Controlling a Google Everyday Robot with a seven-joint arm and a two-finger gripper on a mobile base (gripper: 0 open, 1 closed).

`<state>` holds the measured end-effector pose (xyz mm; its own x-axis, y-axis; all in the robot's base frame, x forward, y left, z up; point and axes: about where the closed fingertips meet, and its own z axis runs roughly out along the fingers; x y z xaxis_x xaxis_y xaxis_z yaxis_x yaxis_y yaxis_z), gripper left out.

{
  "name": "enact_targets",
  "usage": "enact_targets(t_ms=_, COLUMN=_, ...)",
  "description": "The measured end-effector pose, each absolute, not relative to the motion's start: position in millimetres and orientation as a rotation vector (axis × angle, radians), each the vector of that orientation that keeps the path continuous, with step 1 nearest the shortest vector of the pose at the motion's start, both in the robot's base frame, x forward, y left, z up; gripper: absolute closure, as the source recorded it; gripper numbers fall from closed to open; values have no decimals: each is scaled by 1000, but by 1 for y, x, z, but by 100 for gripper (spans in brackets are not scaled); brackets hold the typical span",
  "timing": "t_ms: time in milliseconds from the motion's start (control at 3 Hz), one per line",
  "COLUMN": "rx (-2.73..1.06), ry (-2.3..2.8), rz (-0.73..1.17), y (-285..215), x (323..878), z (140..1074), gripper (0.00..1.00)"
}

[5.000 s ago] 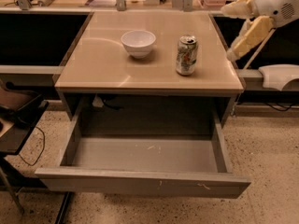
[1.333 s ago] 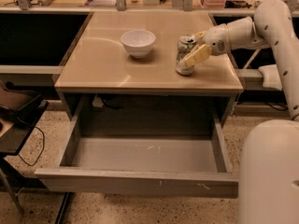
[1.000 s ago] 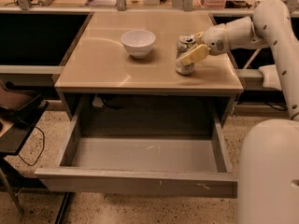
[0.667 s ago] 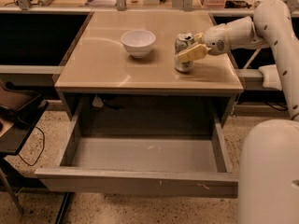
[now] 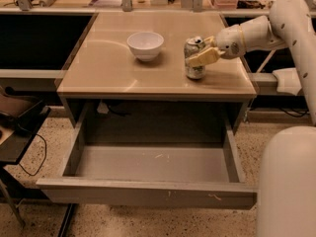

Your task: Place 7up can into top drawer

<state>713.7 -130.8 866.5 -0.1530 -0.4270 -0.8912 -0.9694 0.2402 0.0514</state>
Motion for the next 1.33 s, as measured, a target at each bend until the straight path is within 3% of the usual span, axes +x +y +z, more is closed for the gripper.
enact_targets(t_ms=333, rx=-1321, ry=1676, rz=729, y=-159, x=677, z=904, gripper=100)
enact_targets(t_ms=667, rx=-1298, ry=1582, rz=498, y=-182, x=624, z=974, gripper=100)
enact_targets(t_ms=1000, rx=-1277, ry=1432, rz=310, y=-159, x=565, z=1048, gripper=100)
enact_targets(t_ms=1333, rx=-1250, ry=1419, rz=260, y=-152, x=550, z=1051, gripper=100)
